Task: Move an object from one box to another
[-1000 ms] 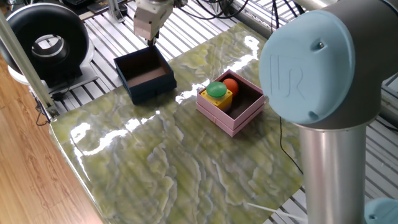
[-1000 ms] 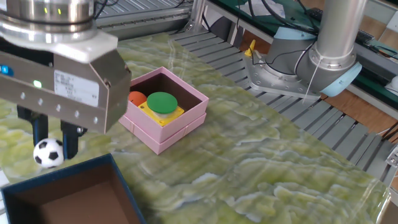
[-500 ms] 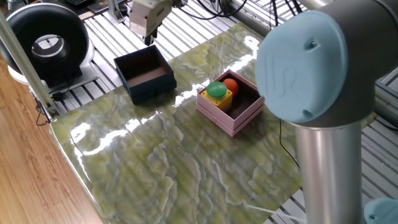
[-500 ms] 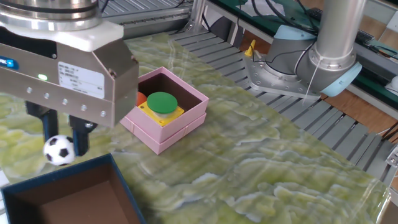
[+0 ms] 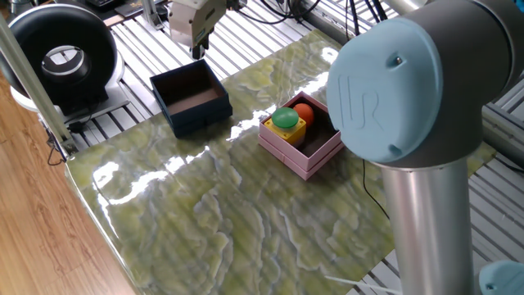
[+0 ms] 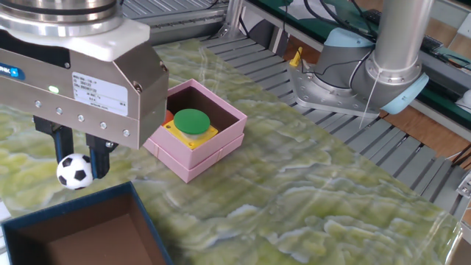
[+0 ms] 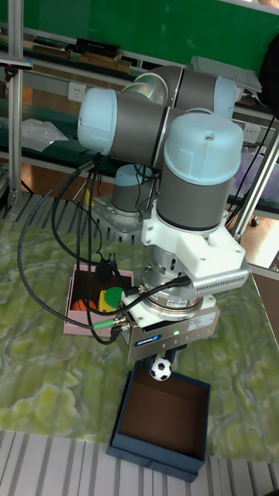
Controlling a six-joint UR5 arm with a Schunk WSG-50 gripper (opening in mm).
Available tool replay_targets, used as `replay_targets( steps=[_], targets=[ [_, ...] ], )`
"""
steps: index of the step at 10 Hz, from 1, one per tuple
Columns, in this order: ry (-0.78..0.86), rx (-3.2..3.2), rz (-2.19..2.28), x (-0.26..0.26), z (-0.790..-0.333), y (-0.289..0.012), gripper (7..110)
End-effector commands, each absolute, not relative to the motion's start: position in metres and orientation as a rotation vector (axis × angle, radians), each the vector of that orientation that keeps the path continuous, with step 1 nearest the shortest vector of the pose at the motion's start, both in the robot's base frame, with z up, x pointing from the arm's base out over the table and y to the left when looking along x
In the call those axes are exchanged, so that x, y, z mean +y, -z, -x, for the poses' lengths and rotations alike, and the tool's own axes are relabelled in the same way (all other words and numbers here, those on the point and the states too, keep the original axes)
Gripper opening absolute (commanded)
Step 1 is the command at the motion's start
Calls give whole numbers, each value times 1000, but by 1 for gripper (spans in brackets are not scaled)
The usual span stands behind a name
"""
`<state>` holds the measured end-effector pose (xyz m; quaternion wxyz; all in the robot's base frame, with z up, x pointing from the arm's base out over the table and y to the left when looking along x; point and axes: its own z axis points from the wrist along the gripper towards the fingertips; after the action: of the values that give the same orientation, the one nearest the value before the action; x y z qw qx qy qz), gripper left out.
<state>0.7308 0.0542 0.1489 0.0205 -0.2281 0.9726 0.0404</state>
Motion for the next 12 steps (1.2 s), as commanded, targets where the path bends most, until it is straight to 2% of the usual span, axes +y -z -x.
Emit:
replay_targets(
  steps=[1, 3, 5, 12],
  targets=[
    [-109, 3014, 718, 49, -731, -150, 7],
    [-67, 3045, 724, 40, -724, -149, 7],
    [-170, 3031, 757, 48, -720, -145, 7],
    [-204, 3044, 798, 51, -714, -145, 7]
  ],
)
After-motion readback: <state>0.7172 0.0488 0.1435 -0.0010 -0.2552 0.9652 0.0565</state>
